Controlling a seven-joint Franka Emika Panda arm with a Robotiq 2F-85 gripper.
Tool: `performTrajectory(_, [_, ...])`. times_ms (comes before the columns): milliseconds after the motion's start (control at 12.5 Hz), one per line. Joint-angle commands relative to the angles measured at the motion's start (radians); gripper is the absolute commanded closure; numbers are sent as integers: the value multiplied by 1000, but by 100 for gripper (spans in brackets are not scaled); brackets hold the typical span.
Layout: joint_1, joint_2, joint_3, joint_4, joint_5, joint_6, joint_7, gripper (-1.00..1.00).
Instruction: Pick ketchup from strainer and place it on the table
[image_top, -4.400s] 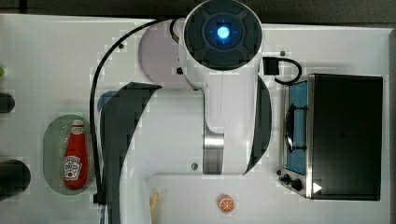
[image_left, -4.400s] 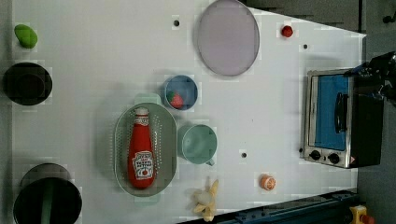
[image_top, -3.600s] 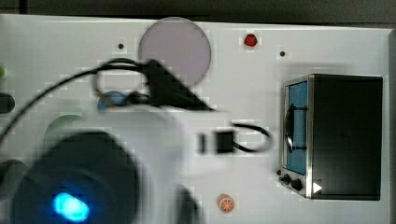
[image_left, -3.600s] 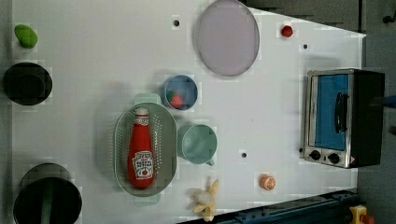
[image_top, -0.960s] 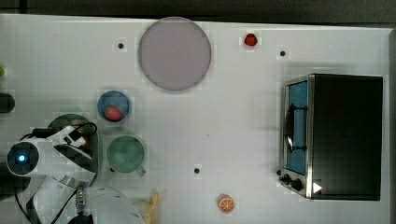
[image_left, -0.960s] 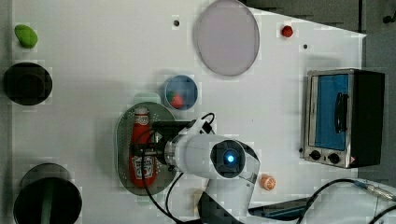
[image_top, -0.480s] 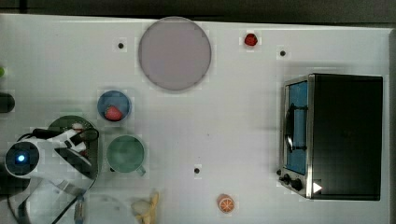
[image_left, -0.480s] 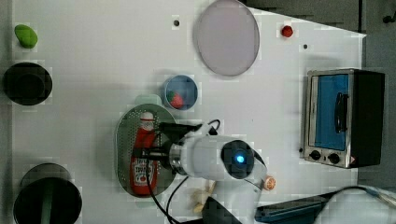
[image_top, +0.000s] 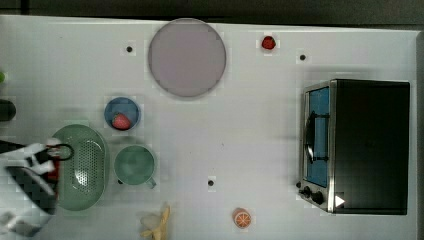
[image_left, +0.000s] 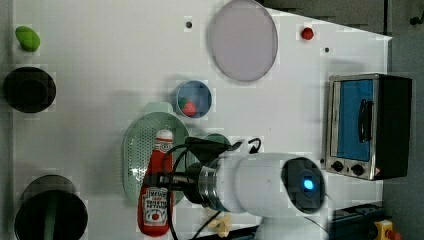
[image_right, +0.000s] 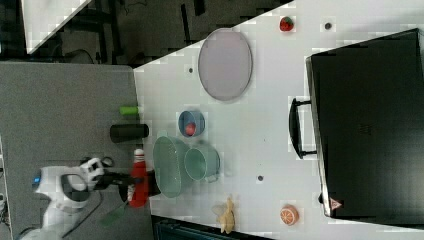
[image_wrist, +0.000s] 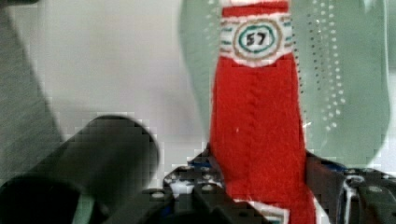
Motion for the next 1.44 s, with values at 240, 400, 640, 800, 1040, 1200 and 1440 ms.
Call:
performTrajectory(240, [-138, -32, 1, 186, 4, -243, -191, -13])
performTrajectory(400, [-197, -44, -1, 236, -5, -286, -231, -13])
performTrajectory(640, [-303, -61, -4, 282, -7, -334, -311, -13])
performTrajectory(800, [-375, -74, -12, 286, -9, -382, -365, -13])
performTrajectory(1040, [-472, -100, -31, 281, -62, -471, -429, -13])
performTrajectory(1200, [-522, -110, -46, 281, -119, -489, -529, -13])
performTrajectory(1440, [-585, -110, -76, 266, -132, -487, -687, -13])
